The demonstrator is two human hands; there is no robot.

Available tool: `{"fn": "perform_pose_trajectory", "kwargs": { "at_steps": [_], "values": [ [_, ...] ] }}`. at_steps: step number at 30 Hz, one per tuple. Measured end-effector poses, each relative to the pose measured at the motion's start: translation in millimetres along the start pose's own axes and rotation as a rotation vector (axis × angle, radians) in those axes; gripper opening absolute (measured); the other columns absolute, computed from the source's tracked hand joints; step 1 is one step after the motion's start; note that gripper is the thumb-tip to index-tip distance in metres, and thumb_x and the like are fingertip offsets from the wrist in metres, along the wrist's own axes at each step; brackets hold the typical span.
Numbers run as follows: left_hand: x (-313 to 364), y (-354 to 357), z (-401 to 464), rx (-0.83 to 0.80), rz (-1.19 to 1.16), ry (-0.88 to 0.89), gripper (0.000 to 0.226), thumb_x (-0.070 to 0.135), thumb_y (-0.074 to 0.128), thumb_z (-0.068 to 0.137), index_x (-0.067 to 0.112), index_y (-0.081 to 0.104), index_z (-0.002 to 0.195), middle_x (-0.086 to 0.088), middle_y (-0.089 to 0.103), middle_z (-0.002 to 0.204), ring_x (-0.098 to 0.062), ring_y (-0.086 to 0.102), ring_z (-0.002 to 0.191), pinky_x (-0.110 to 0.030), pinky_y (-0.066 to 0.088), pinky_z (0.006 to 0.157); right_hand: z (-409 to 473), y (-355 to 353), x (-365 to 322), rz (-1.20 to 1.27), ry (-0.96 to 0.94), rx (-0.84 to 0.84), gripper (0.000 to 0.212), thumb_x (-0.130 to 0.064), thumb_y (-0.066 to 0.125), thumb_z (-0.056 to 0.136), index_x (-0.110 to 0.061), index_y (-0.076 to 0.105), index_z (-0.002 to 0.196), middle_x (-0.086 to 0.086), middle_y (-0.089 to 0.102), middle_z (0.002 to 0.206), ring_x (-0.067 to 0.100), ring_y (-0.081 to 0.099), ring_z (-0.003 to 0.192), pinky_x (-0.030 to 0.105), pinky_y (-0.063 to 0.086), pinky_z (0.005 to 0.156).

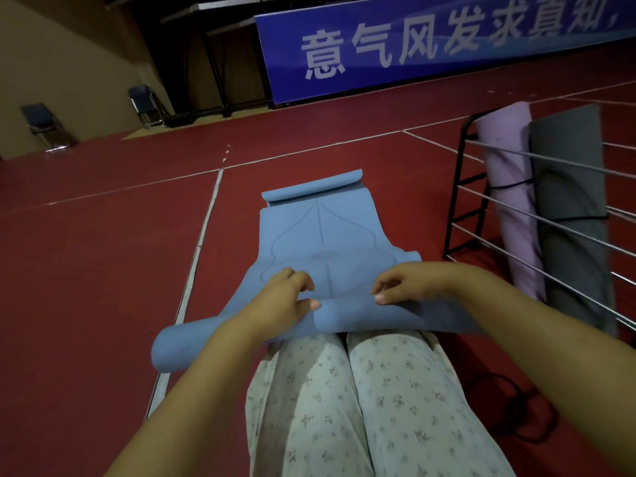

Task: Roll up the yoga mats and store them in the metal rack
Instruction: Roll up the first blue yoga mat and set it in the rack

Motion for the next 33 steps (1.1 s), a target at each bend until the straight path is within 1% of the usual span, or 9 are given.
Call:
{"fn": "perform_pose_trajectory", "kwargs": {
  "at_steps": [2, 6, 9, 12, 16, 18, 22, 28, 33],
  "values": [
    [17, -7, -11, 0.144, 0.038, 0.117, 0.021, 0.026, 0.054, 0.092, 0.012, 0.062, 0.104, -0.008, 0.057, 0.101, -0.026, 0.056, 0.096, -0.031, 0.041, 0.078, 4, 1, 3, -0.004, 0.015, -0.029, 0.030, -0.038, 0.058, 0.092, -0.023, 0.061, 0.118, -0.003, 0.060, 0.120, 0.012, 0.055, 0.110, 0.018, 0.042, 0.089],
    [24, -8, -26, 0.218, 0.092, 0.154, 0.050, 0.049, 0.031, 0.084, 0.019, 0.068, 0.100, -0.005, 0.062, 0.092, -0.029, 0.061, 0.085, -0.034, 0.047, 0.066, 4, 2, 1, -0.002, 0.002, -0.047, 0.028, -0.037, 0.055, 0.094, -0.021, 0.061, 0.117, -0.005, 0.060, 0.113, 0.005, 0.053, 0.097, 0.013, 0.040, 0.081],
    [21, -3, -29, 0.134, 0.103, 0.134, 0.047, 0.054, 0.061, 0.079, 0.023, 0.064, 0.114, -0.002, 0.060, 0.101, -0.022, 0.059, 0.096, -0.032, 0.046, 0.079, 2, 1, -1, -0.091, -0.005, 0.025, 0.030, -0.034, 0.050, 0.097, -0.020, 0.060, 0.122, -0.006, 0.060, 0.113, 0.007, 0.053, 0.100, 0.019, 0.041, 0.085],
    [24, -3, -30, 0.122, 0.103, 0.140, 0.051, 0.040, 0.078, 0.070, 0.023, 0.063, 0.116, -0.003, 0.060, 0.104, -0.023, 0.059, 0.098, -0.035, 0.047, 0.082, -3, -2, -5, -0.341, -0.031, 0.314, 0.028, -0.036, 0.051, 0.096, -0.029, 0.064, 0.120, 0.004, 0.057, 0.116, 0.024, 0.049, 0.113, 0.036, 0.043, 0.094],
    [20, -5, -28, 0.146, 0.034, 0.129, 0.044, 0.030, 0.077, 0.072, 0.021, 0.066, 0.114, -0.006, 0.062, 0.104, -0.026, 0.061, 0.096, -0.036, 0.049, 0.081, -47, 6, -29, -0.347, -0.183, 0.907, 0.012, -0.007, 0.073, 0.076, -0.015, 0.066, 0.079, 0.002, 0.056, 0.075, 0.025, 0.057, 0.069, 0.036, 0.046, 0.053],
    [18, -5, -26, 0.134, 0.028, 0.120, 0.042, 0.030, 0.075, 0.076, 0.020, 0.064, 0.115, -0.005, 0.062, 0.107, -0.024, 0.060, 0.100, -0.034, 0.047, 0.084, -60, 9, -31, -0.269, -0.247, 1.008, 0.016, -0.007, 0.073, 0.074, -0.016, 0.060, 0.070, -0.002, 0.054, 0.068, 0.021, 0.055, 0.062, 0.028, 0.041, 0.057],
    [14, 0, -14, 0.054, 0.024, 0.097, 0.042, 0.032, 0.067, 0.084, 0.021, 0.059, 0.123, -0.003, 0.060, 0.117, -0.020, 0.055, 0.110, -0.029, 0.042, 0.090, -54, 17, -25, -0.281, -0.239, 0.882, 0.038, -0.041, 0.082, 0.063, -0.015, 0.065, 0.086, -0.003, 0.063, 0.081, 0.018, 0.061, 0.074, 0.024, 0.045, 0.064],
    [2, 11, -2, -0.033, -0.010, 0.037, 0.043, 0.035, 0.058, 0.091, 0.018, 0.045, 0.129, -0.004, 0.060, 0.120, -0.023, 0.056, 0.109, -0.032, 0.043, 0.090, -32, 5, -11, -0.185, -0.168, 0.682, 0.055, -0.038, 0.080, 0.070, -0.017, 0.061, 0.117, 0.000, 0.061, 0.113, 0.021, 0.055, 0.106, 0.030, 0.040, 0.087],
    [-3, 14, 3, -0.058, 0.001, 0.042, 0.040, 0.048, 0.063, 0.085, 0.020, 0.045, 0.108, 0.001, 0.060, 0.094, -0.021, 0.057, 0.088, -0.031, 0.041, 0.071, -9, -3, -7, -0.143, -0.167, 0.446, 0.047, -0.046, 0.074, 0.075, -0.024, 0.059, 0.114, -0.011, 0.054, 0.104, 0.007, 0.052, 0.096, 0.014, 0.032, 0.071]
  ]
}}
Point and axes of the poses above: each hand's wrist, its own z-axis towards the middle knuckle, its own y-axis out of the palm, x = y × z, the point moved 10 cm from there along z, towards the middle knuckle
